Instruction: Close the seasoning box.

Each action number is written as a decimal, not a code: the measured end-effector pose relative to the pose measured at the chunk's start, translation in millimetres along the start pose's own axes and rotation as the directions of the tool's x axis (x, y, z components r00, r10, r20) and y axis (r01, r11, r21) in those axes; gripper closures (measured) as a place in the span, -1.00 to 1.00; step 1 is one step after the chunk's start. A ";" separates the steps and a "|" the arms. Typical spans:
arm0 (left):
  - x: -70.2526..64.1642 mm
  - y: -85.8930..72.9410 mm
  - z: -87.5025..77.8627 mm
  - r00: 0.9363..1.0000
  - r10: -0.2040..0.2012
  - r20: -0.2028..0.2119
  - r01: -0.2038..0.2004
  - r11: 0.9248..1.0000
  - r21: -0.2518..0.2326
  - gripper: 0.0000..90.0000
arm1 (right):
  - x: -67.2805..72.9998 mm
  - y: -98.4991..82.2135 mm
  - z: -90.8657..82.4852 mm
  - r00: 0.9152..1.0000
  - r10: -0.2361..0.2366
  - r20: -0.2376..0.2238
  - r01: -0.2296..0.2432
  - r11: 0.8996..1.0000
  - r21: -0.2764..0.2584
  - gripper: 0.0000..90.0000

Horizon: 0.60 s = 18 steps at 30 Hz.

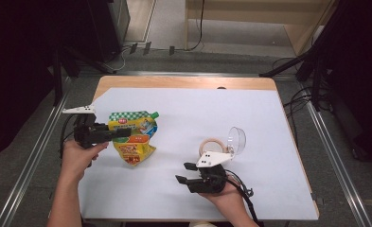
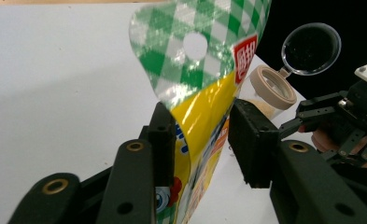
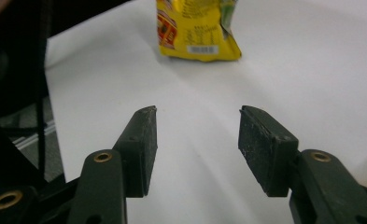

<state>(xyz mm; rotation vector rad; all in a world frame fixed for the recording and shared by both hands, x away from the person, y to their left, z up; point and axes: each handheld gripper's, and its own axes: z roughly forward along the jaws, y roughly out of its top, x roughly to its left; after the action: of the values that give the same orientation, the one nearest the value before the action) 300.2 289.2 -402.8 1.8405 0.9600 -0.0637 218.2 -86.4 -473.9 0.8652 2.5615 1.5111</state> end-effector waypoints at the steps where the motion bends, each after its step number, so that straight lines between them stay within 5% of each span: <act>1: -1.4 1.0 -0.5 1.000 0.004 0.001 -0.004 1.000 -0.002 0.33 | -0.4 0.1 -0.1 1.000 0.004 -0.002 -0.004 1.000 0.002 0.09; 18: -21.4 20.6 -11.2 0.998 0.029 -0.062 -0.028 0.999 0.019 0.10 | -7.0 8.1 -8.8 1.000 0.020 -0.007 -0.020 0.999 0.034 0.11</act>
<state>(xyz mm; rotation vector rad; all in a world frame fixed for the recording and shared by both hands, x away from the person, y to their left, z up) 294.6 282.3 -372.4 1.8817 0.9782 0.0026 224.9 -93.7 -464.3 0.8932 2.5988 1.4826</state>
